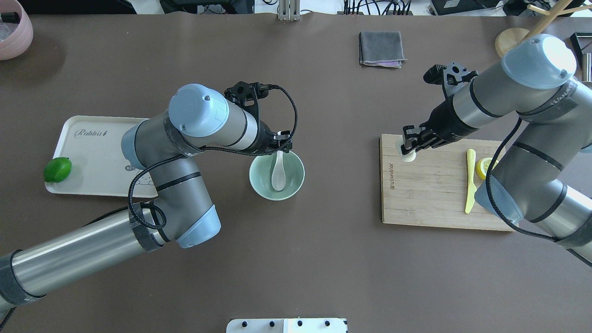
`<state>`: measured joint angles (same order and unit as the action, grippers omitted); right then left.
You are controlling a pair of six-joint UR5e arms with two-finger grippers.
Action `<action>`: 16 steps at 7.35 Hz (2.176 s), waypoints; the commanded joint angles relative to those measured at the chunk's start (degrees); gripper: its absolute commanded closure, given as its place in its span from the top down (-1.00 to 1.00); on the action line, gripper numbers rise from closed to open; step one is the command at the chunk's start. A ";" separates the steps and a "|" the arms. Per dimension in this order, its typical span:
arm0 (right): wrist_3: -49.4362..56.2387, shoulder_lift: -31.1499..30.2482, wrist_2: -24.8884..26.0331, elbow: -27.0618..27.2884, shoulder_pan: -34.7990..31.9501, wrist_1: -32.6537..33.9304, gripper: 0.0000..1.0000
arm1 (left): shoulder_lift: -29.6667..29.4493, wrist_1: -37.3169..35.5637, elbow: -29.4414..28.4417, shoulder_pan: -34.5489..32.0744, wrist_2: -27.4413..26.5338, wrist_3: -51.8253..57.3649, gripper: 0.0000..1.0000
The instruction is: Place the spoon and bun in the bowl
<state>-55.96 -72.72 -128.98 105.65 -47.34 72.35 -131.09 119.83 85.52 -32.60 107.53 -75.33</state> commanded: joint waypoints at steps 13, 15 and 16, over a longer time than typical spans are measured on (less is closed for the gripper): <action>-14.70 24.82 19.02 -14.68 16.66 -0.28 -1.00 | 25.18 -6.37 13.18 -24.09 1.36 36.22 0.96; -14.79 25.95 19.20 -15.64 16.75 -0.28 -1.00 | 25.53 -5.84 13.18 -24.18 1.45 36.22 0.96; -15.05 27.52 19.20 -17.39 16.75 -0.28 -0.01 | 25.53 -5.93 13.18 -24.27 1.54 36.22 0.96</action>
<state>-70.80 -46.78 -109.85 89.93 -30.62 72.07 -105.63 113.87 98.73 -56.77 108.98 -39.11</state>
